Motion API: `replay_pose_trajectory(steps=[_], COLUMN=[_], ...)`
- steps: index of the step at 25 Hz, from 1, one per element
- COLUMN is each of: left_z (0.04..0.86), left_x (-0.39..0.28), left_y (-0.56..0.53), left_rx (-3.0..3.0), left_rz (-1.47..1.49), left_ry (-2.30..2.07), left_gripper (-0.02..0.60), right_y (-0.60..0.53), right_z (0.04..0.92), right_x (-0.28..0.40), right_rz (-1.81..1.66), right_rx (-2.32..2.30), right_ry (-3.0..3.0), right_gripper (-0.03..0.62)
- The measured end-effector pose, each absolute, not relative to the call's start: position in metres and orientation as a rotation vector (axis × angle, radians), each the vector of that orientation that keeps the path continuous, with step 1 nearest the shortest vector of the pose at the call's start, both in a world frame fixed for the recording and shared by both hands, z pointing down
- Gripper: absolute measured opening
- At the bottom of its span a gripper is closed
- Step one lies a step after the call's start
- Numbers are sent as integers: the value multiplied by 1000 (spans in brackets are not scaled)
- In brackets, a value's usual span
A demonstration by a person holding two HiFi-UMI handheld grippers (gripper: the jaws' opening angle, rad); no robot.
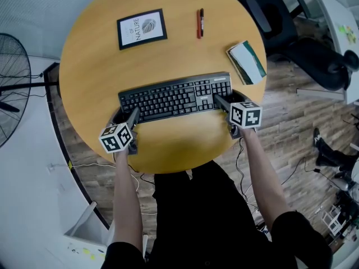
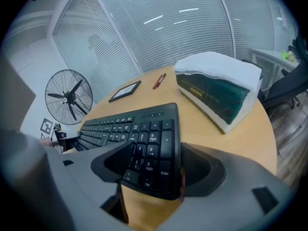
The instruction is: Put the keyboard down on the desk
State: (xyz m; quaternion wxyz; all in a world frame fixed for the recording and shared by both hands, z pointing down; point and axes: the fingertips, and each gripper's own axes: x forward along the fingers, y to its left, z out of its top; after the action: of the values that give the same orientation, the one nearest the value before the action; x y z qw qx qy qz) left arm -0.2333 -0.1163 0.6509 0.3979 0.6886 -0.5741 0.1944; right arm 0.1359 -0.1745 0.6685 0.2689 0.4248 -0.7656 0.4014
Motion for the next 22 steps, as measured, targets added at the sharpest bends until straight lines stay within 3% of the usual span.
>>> replay_pose_trajectory(steps=[22], left_z=[655], left_x=[-232], left_y=[-115], left_rx=[1741], left_rz=[502], left_ry=[-1472], left_gripper=[285], right_y=[-175], right_z=[672], right_x=[139], right_rz=[1024], right_rx=[1165], right_ry=[-2071], right_gripper=[330])
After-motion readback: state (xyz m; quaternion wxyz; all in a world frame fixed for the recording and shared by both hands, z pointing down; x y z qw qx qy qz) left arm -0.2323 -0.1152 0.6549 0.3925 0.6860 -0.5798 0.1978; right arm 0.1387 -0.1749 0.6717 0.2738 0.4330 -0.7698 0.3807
